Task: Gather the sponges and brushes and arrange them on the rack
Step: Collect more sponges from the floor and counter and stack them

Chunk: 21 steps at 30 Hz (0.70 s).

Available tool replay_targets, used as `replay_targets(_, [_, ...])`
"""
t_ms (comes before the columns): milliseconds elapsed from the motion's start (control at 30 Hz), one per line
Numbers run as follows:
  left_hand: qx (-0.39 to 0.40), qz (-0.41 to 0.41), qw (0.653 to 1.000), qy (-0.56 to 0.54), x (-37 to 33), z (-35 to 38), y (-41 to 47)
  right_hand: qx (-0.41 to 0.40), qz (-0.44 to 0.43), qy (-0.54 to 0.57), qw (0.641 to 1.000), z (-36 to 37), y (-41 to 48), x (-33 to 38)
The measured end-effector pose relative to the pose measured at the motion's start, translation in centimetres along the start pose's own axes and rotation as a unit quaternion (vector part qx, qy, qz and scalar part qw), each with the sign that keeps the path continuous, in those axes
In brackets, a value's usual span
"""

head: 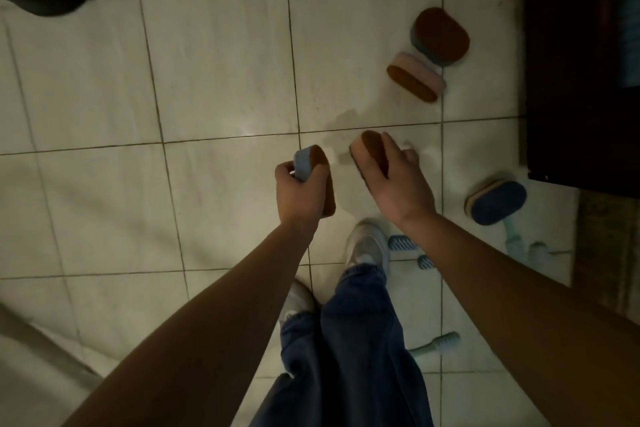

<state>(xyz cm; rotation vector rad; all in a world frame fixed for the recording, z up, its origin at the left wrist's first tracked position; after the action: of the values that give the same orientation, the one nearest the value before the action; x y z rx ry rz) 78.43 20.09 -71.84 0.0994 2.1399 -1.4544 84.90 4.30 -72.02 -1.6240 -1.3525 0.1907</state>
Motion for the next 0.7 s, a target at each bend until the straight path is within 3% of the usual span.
replay_targets(133, [-0.02, 0.016, 1.0, -0.006, -3.6, -2.3, -6.7, 0.002, -0.008, 0.039, 0.999, -3.4, -6.3, 3.4])
replay_targets(700, [0.023, 0.113, 0.992, -0.057, -22.6, -9.8, -36.3, -0.083, -0.005, 0.23, 0.97, -22.3, -31.0, 17.2])
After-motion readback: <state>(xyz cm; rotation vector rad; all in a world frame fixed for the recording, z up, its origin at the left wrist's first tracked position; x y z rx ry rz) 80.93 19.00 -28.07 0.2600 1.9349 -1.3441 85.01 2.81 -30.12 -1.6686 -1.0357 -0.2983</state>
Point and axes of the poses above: each hand's wrist, its own y-axis towards the middle knuckle, its own z-axis out of the palm, x = y × z, the point moved 6 cm from there along y, towards the middle knuckle, and after that the axes turned 3 degrees about x, right-handed, at the moved point
